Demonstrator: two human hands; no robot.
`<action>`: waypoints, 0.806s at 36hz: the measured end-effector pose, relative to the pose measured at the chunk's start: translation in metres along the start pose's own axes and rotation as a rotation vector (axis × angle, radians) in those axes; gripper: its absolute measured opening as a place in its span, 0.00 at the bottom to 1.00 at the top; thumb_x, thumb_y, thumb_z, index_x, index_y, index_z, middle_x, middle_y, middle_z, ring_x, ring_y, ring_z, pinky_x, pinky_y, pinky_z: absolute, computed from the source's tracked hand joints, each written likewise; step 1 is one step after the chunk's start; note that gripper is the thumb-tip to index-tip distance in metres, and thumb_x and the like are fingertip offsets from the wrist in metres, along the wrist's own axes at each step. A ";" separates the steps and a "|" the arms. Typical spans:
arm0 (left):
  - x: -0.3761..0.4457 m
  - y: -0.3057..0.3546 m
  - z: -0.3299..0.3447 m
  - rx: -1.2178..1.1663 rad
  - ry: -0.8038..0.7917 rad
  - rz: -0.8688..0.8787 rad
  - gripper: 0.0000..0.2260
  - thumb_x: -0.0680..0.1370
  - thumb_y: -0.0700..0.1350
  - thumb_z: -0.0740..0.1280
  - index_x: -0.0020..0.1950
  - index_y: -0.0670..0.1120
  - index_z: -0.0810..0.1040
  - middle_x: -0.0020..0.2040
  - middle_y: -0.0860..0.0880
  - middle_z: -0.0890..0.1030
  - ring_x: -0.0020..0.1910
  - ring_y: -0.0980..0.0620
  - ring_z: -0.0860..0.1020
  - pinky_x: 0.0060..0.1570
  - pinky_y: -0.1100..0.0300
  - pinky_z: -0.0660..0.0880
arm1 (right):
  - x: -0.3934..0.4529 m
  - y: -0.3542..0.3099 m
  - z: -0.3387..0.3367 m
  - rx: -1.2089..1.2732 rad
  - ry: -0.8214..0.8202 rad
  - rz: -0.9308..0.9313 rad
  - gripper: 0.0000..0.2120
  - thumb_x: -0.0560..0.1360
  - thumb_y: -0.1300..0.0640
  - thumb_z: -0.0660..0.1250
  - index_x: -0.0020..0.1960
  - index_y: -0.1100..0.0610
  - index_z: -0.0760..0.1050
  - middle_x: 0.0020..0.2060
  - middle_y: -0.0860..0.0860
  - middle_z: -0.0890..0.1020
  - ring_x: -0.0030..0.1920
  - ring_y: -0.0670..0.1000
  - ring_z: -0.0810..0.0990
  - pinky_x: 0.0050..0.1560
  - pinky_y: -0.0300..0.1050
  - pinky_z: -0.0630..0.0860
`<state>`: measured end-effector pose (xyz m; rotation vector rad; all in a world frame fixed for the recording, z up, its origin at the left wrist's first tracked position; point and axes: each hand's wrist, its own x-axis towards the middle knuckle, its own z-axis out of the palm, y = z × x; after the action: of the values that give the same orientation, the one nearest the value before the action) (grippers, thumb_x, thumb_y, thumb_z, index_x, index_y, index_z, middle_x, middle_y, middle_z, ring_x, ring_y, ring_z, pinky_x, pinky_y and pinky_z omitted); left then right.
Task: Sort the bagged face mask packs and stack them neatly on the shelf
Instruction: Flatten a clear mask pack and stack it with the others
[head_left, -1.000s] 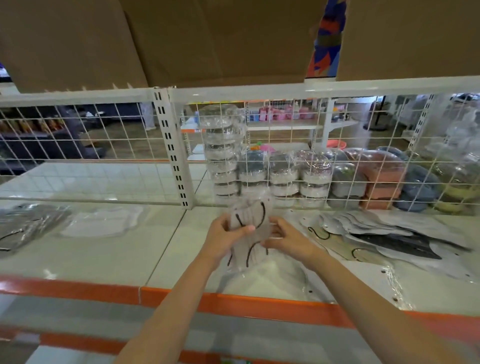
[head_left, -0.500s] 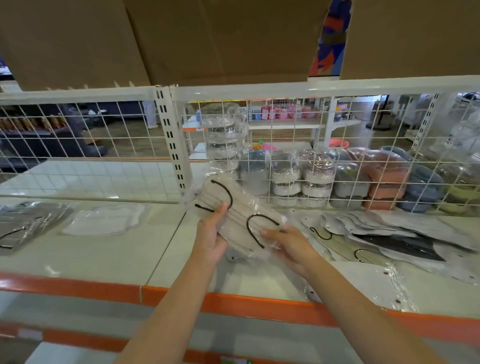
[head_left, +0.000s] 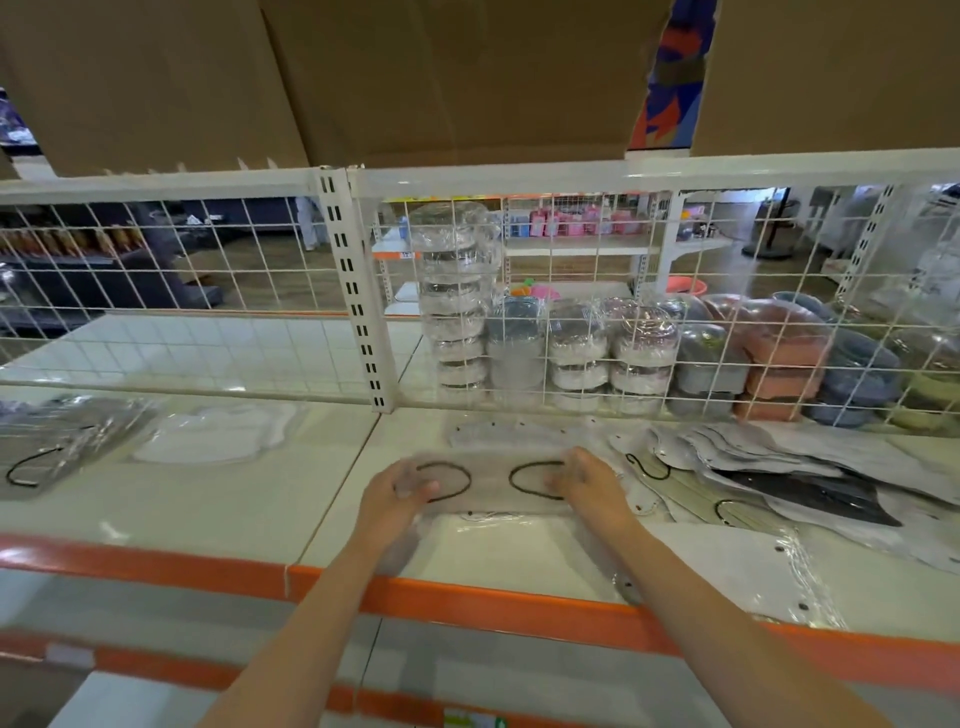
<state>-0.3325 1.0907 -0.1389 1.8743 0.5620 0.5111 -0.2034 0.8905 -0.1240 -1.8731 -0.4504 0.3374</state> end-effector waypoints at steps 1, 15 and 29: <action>0.001 0.006 0.001 -0.027 0.019 -0.001 0.09 0.73 0.38 0.72 0.52 0.47 0.79 0.48 0.50 0.82 0.53 0.47 0.80 0.53 0.57 0.75 | 0.002 -0.004 0.000 -0.042 0.007 -0.011 0.11 0.74 0.63 0.67 0.37 0.55 0.66 0.34 0.48 0.70 0.39 0.49 0.70 0.36 0.41 0.64; -0.010 0.015 0.025 -0.218 0.059 -0.125 0.18 0.71 0.25 0.68 0.54 0.39 0.67 0.43 0.48 0.73 0.36 0.60 0.78 0.29 0.72 0.72 | -0.004 0.009 0.004 0.313 0.120 0.086 0.16 0.71 0.75 0.63 0.54 0.59 0.69 0.44 0.46 0.72 0.46 0.48 0.73 0.40 0.30 0.71; 0.012 -0.010 -0.018 -0.036 0.076 -0.118 0.21 0.66 0.41 0.76 0.55 0.44 0.71 0.50 0.47 0.77 0.50 0.51 0.76 0.50 0.57 0.75 | 0.018 -0.007 0.059 0.240 0.067 0.082 0.15 0.70 0.73 0.65 0.52 0.58 0.69 0.40 0.49 0.74 0.41 0.49 0.74 0.39 0.40 0.71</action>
<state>-0.3349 1.1150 -0.1412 1.7812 0.7053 0.5124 -0.2149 0.9499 -0.1372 -1.6664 -0.2748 0.3657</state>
